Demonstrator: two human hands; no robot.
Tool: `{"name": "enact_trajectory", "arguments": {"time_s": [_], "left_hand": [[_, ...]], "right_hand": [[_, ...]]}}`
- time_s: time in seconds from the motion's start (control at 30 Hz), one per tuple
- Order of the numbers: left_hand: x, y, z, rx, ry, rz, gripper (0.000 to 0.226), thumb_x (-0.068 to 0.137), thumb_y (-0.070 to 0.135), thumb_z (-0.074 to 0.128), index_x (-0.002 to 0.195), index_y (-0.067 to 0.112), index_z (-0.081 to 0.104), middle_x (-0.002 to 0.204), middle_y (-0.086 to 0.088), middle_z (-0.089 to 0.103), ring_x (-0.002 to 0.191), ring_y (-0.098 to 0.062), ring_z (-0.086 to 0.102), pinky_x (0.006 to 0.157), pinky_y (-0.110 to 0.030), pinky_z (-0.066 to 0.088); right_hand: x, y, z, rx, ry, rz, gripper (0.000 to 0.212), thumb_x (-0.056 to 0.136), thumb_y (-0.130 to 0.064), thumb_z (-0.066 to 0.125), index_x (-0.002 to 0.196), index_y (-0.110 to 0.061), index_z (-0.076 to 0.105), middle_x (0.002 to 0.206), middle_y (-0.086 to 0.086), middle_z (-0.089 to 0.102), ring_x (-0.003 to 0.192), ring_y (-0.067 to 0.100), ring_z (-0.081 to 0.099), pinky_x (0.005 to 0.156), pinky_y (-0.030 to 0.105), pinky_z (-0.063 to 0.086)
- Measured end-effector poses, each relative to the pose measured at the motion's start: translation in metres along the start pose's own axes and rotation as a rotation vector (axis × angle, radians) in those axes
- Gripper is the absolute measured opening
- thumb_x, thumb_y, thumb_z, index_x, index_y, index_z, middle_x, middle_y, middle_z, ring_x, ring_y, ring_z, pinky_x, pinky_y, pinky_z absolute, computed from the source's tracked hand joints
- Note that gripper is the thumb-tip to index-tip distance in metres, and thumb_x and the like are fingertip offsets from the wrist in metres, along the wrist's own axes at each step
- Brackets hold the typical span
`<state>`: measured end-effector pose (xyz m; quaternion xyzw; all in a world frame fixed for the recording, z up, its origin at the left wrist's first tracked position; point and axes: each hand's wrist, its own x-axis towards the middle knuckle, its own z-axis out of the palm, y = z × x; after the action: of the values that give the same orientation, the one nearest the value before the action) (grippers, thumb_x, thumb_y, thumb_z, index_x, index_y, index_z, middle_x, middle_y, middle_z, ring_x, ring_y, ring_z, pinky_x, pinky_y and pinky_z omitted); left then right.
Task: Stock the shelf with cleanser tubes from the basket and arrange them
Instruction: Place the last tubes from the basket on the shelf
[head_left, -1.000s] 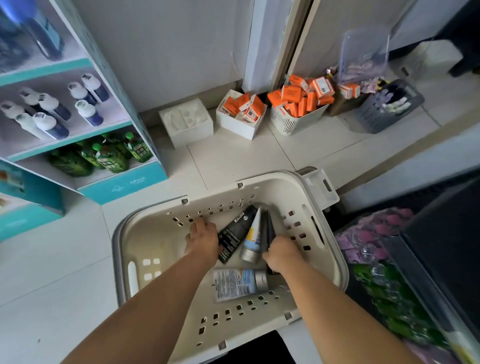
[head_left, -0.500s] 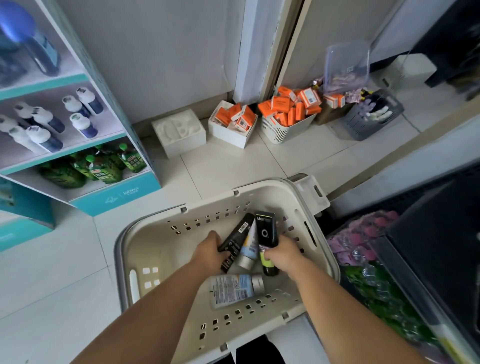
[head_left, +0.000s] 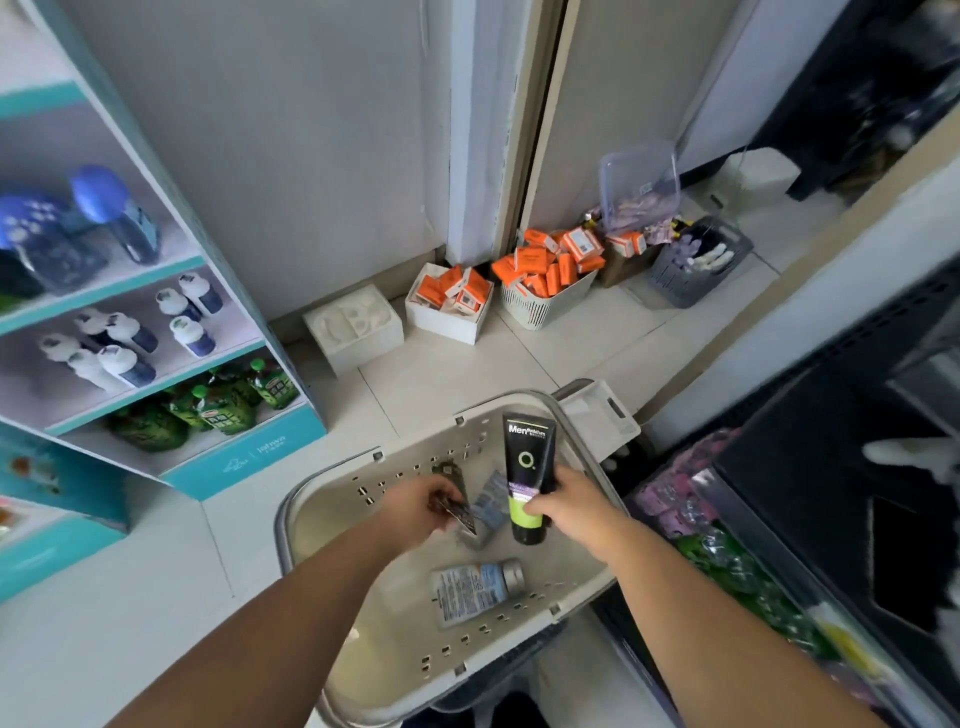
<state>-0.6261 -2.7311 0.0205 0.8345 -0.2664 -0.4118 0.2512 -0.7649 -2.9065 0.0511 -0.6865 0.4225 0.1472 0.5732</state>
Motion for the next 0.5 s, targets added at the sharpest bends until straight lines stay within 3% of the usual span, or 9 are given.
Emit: {"name": "enact_trajectory", "arguments": {"time_s": [0.07,0.13,0.2,0.27,0.33,0.43,0.5], "left_hand": [[-0.006,0.008,-0.008,0.042,0.064,0.074,0.023,0.086,0.012,0.068,0.103,0.027,0.071,0.083,0.009,0.066,0.073,-0.008,0.060,0.071,-0.020,0.048],[-0.009,0.018,-0.019,0.108,0.098,0.133,0.016,0.086,0.024,0.069,0.101,0.032,0.073,0.086,0.012,0.065,0.080,-0.010,0.060,0.076,-0.025,0.049],[-0.010,0.032,-0.032,0.120,0.140,0.182,0.019,0.085,0.029,0.071,0.103,0.026,0.075,0.086,0.008,0.055,0.085,-0.013,0.055,0.075,-0.027,0.044],[-0.013,0.051,-0.043,0.012,0.153,0.213,0.016,0.086,0.025,0.071,0.100,0.018,0.074,0.085,0.010,0.048,0.081,-0.009,0.051,0.074,-0.024,0.037],[-0.019,0.071,-0.052,-0.223,0.081,0.225,0.006,0.090,0.016,0.067,0.088,0.020,0.071,0.082,0.012,0.060,0.073,-0.003,0.056,0.072,-0.024,0.043],[-0.023,0.103,-0.056,-0.383,0.030,0.294,0.024,0.093,0.013,0.062,0.083,0.031,0.074,0.079,0.004,0.071,0.076,-0.014,0.064,0.074,-0.035,0.052],[-0.032,0.136,-0.054,-0.414,0.019,0.382,0.019,0.095,0.012,0.059,0.091,0.028,0.070,0.079,0.006,0.071,0.069,-0.002,0.065,0.066,-0.022,0.052]], "right_hand": [[-0.010,-0.002,-0.006,0.035,0.000,-0.009,0.045,0.072,-0.004,0.071,0.111,-0.026,0.062,0.108,0.000,0.069,0.103,0.019,0.063,0.097,0.046,0.049],[-0.021,-0.003,-0.013,0.091,0.015,-0.017,0.041,0.073,-0.001,0.071,0.106,-0.023,0.065,0.106,0.002,0.071,0.103,0.021,0.065,0.097,0.046,0.050],[-0.032,-0.004,-0.019,0.158,0.036,-0.030,0.040,0.072,0.001,0.072,0.106,-0.019,0.066,0.104,0.004,0.072,0.103,0.024,0.066,0.095,0.045,0.052],[-0.044,-0.005,-0.027,0.246,0.053,-0.041,0.041,0.073,0.005,0.071,0.110,-0.014,0.067,0.106,0.008,0.072,0.106,0.027,0.066,0.094,0.045,0.053],[-0.057,-0.006,-0.036,0.341,0.066,-0.058,0.042,0.075,0.008,0.069,0.114,-0.009,0.065,0.111,0.010,0.072,0.107,0.028,0.066,0.097,0.047,0.051],[-0.078,-0.005,-0.050,0.440,0.108,-0.091,0.044,0.076,0.008,0.070,0.115,-0.010,0.064,0.111,0.007,0.072,0.107,0.027,0.067,0.100,0.050,0.048],[-0.095,-0.003,-0.063,0.471,0.154,-0.120,0.043,0.076,0.008,0.070,0.113,-0.012,0.065,0.109,0.006,0.073,0.106,0.028,0.067,0.099,0.052,0.048]]}}
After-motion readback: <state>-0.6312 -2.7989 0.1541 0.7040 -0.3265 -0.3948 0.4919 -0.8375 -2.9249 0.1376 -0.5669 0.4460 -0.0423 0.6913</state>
